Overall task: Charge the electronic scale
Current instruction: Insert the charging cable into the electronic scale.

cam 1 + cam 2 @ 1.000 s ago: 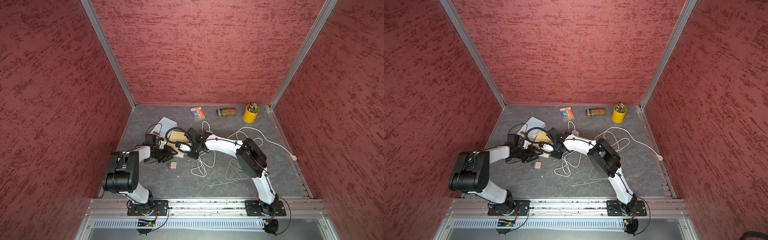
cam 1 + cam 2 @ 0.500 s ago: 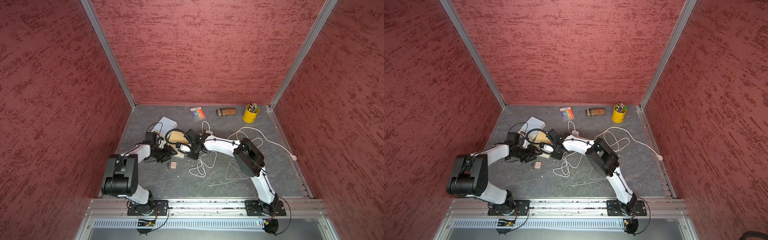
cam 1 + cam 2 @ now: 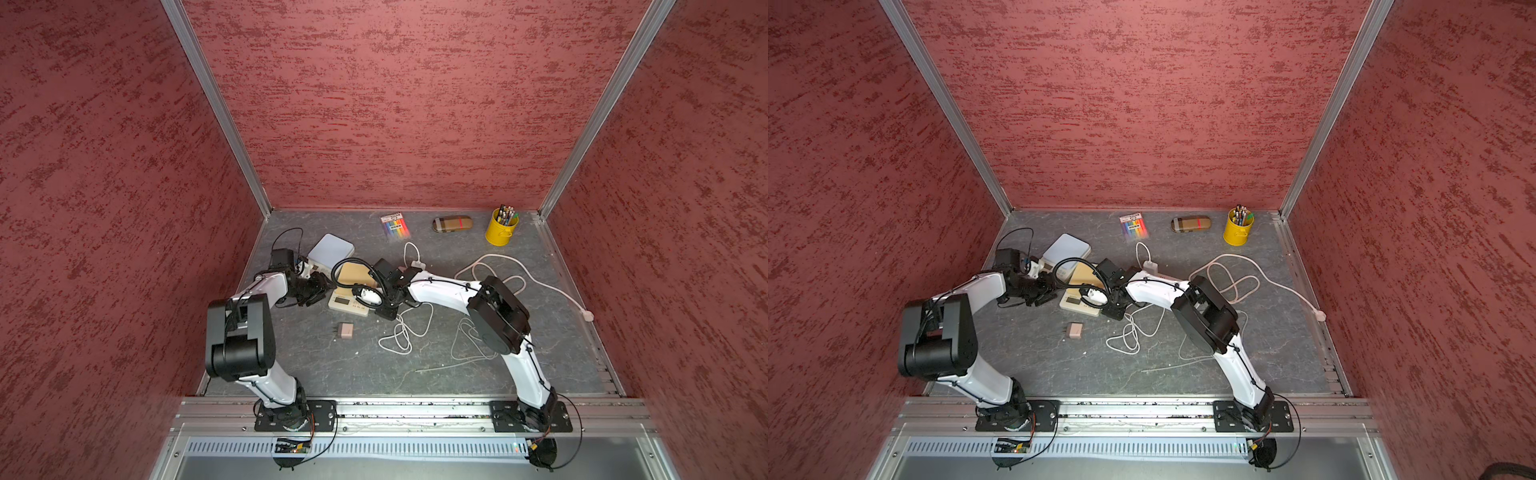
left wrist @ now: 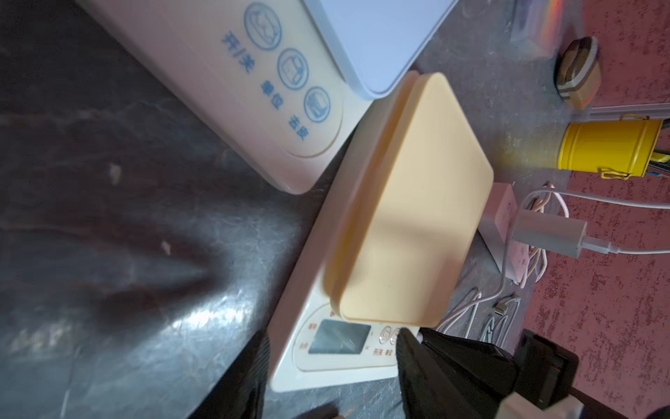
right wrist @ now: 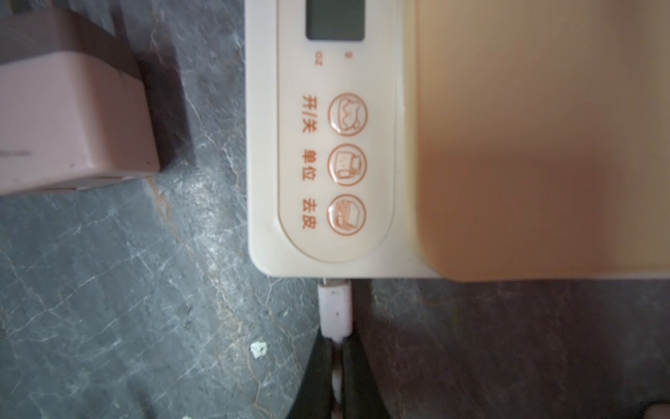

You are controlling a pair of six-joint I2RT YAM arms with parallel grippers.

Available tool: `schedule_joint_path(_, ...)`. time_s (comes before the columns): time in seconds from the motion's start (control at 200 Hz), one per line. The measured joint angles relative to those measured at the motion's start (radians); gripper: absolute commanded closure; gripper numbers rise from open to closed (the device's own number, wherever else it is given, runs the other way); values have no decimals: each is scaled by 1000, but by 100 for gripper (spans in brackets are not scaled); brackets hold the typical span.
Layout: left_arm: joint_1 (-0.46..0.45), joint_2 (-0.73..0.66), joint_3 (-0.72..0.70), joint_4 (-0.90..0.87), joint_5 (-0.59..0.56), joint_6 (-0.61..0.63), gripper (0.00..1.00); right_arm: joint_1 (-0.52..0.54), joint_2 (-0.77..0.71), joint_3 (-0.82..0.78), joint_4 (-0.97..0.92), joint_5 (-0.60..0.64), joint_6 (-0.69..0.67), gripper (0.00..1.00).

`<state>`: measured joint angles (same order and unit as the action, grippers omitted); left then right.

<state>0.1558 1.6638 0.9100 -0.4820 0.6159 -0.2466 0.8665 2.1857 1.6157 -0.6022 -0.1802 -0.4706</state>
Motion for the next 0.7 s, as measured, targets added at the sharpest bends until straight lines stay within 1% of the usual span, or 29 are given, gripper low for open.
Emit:
schedule_joint_path(0.19,-44,58,-3,52,-8,-11,44,0,15,32,-28,-1,22,100)
schedule_joint_path(0.376,-70,74,-3,133,-21,-27,46,-7,58,119,-110,-2,31,100)
schedule_joint_path(0.481,-87,79,-3,170,-37,-36,47,-19,94,191,-177,1,34,100)
schedule_joint_path(0.701,-112,83,-12,240,-77,-62,50,-28,199,397,-365,6,44,100)
